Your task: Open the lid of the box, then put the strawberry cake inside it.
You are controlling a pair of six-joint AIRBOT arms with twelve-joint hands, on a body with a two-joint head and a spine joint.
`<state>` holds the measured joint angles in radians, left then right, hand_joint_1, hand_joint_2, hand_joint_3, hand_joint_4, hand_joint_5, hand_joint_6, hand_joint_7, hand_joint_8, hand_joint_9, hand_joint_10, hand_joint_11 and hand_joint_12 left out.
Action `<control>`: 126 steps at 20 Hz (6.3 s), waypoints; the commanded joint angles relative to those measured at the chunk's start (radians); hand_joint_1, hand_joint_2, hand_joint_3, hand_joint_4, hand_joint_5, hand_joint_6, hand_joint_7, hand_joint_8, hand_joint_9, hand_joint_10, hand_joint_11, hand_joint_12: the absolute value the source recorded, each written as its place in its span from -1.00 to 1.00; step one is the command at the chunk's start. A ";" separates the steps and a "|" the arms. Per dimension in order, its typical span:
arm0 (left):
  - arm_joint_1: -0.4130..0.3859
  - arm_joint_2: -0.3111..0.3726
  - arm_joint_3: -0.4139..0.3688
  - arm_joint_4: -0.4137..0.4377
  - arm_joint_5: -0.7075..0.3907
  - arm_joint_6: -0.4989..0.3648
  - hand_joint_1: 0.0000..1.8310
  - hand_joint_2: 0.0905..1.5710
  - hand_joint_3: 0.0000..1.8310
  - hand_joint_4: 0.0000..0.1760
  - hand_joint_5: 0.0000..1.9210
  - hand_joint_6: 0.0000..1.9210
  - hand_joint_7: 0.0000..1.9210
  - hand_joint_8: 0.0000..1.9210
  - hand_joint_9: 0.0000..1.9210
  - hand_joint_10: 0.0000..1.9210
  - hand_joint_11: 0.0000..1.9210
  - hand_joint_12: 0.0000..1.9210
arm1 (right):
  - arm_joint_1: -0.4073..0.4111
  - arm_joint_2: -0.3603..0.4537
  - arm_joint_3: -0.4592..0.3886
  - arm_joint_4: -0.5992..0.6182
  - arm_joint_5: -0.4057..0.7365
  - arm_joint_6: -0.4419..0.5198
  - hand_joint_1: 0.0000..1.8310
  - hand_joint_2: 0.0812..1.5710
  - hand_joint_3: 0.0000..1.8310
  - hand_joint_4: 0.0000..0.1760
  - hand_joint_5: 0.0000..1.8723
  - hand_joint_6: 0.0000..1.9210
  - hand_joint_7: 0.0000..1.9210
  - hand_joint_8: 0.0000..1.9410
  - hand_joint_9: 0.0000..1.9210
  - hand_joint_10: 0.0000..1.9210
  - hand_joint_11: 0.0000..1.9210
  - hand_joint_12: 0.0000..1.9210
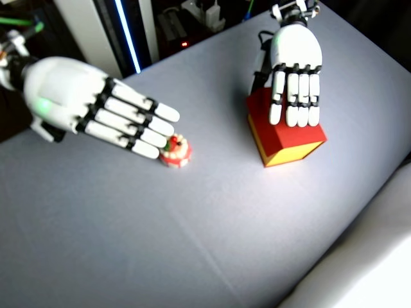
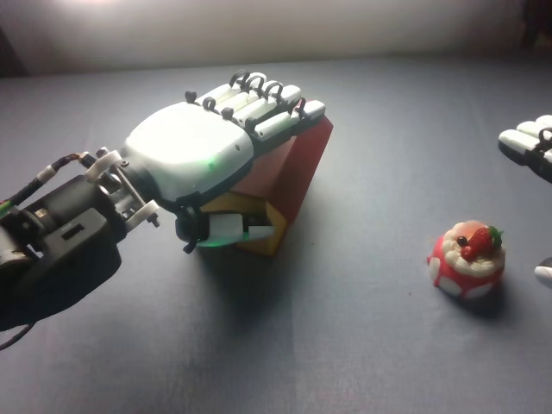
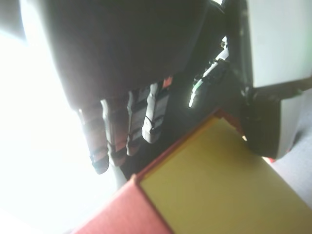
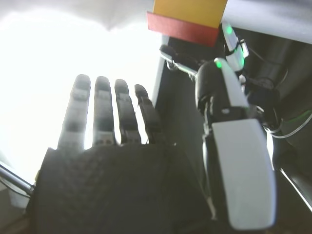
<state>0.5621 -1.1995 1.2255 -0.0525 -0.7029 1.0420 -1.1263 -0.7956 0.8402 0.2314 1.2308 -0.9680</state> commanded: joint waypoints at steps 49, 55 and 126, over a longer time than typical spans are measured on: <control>0.287 0.272 -0.131 -0.101 -0.530 -0.133 -0.22 0.72 -1.00 -0.04 -0.95 -1.00 -1.00 -1.00 -1.00 -1.00 -1.00 -0.82 | 0.078 -0.034 0.068 -0.037 -0.041 0.061 -0.20 0.50 -1.00 -1.00 -1.00 -1.00 -0.98 -0.99 -0.98 -0.99 -1.00 -1.00; 0.297 0.327 -0.176 0.063 -0.404 -0.156 -0.32 0.76 -0.99 -0.94 -0.83 -0.99 -1.00 -1.00 -1.00 -1.00 -1.00 -1.00 | 0.179 -0.123 0.158 -0.069 -0.250 0.072 -0.01 0.38 -1.00 -1.00 -0.91 -0.98 -0.89 -0.99 -0.86 -0.94 -1.00 0.00; 0.410 0.287 -0.179 0.167 -0.362 -0.331 -0.32 0.72 -0.99 -0.56 -0.87 -0.99 -1.00 -1.00 -1.00 -1.00 -0.99 -0.99 | 0.860 -0.471 0.474 -0.449 -0.595 0.213 -0.68 0.61 -1.00 -1.00 -1.00 -1.00 -1.00 -1.00 -1.00 -1.00 -1.00 -0.90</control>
<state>0.9775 -0.9215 1.0443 0.1360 -0.9413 0.7101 -0.2764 -1.2533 1.3064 -0.2260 0.5014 -0.7589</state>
